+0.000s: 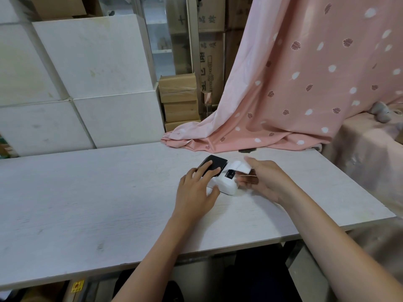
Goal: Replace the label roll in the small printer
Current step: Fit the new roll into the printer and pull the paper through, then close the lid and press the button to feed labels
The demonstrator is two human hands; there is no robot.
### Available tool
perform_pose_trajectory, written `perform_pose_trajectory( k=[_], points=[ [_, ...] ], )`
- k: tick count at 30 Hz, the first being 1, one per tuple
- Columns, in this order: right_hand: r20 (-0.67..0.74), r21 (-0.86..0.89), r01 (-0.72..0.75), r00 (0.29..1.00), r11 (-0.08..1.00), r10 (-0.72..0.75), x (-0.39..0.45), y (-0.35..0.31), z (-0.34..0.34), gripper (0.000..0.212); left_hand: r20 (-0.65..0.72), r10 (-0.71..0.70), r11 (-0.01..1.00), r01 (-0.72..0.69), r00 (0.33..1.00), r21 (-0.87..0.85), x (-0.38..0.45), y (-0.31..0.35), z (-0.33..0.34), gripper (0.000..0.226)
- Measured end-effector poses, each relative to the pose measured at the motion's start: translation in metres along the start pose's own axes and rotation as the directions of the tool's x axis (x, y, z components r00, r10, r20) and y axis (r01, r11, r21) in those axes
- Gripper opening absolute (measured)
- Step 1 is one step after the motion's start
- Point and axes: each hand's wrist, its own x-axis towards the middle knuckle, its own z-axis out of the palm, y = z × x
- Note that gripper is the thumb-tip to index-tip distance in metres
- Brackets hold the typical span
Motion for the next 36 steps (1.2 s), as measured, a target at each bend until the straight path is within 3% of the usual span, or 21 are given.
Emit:
perform_pose_trajectory(
  k=[2, 4, 5, 7, 9, 12, 19, 25, 28, 32, 36],
  points=[
    [-0.024, 0.100, 0.027, 0.999, 0.995, -0.025, 0.001, 0.001, 0.000, 0.047, -0.002, -0.021, 1.000, 0.021, 1.000, -0.007, 0.000, 0.002, 0.000, 0.048],
    [-0.014, 0.142, 0.088, 0.996, 0.986, -0.087, -0.002, 0.000, -0.001, 0.030, -0.008, -0.056, 0.998, 0.056, 0.998, -0.007, 0.001, 0.007, 0.000, 0.049],
    [0.020, 0.108, 0.127, 0.991, 0.986, -0.130, -0.003, 0.001, -0.003, 0.027, -0.007, -0.080, 0.997, 0.080, 0.997, -0.013, 0.003, 0.011, 0.001, 0.051],
    [0.086, -0.003, 0.212, 0.974, 0.977, -0.211, -0.005, 0.007, -0.005, 0.043, 0.008, -0.152, 0.987, 0.153, 0.988, -0.044, 0.007, 0.021, 0.001, 0.057],
    [0.065, -0.151, 0.285, 0.958, 0.946, -0.279, -0.005, 0.013, -0.004, 0.043, -0.002, -0.200, 0.979, 0.200, 0.980, -0.044, 0.011, 0.029, 0.003, 0.062],
    [-0.017, -0.324, 0.336, 0.933, 0.884, -0.360, 0.003, 0.018, -0.001, 0.030, -0.078, -0.158, 0.987, 0.159, 0.984, -0.001, 0.008, 0.030, 0.009, 0.064],
    [0.003, -0.460, 0.337, 0.926, 0.821, -0.378, 0.015, 0.028, 0.006, 0.039, -0.117, -0.115, 0.992, 0.121, 0.986, 0.042, 0.006, 0.029, 0.017, 0.060],
    [-0.023, -0.427, 0.353, 0.916, 0.832, -0.400, 0.012, 0.033, 0.010, 0.033, -0.055, -0.155, 0.988, 0.153, 0.986, -0.033, 0.005, 0.026, 0.016, 0.061],
    [-0.032, -0.399, 0.355, 0.916, 0.846, -0.399, 0.011, 0.034, 0.012, 0.024, 0.057, -0.181, 0.961, 0.189, 0.982, -0.200, 0.001, 0.017, 0.011, 0.056],
    [-0.038, -0.351, 0.326, 0.932, 0.878, -0.361, 0.013, 0.040, 0.018, 0.016, 0.134, -0.248, 0.825, 0.282, 0.959, -0.490, -0.001, 0.010, -0.007, 0.059],
    [0.003, -0.335, 0.357, 0.926, 0.872, -0.378, 0.008, 0.043, 0.026, 0.011, 0.185, -0.338, 0.720, 0.380, 0.923, -0.580, 0.002, -0.003, -0.012, 0.077]
  ],
)
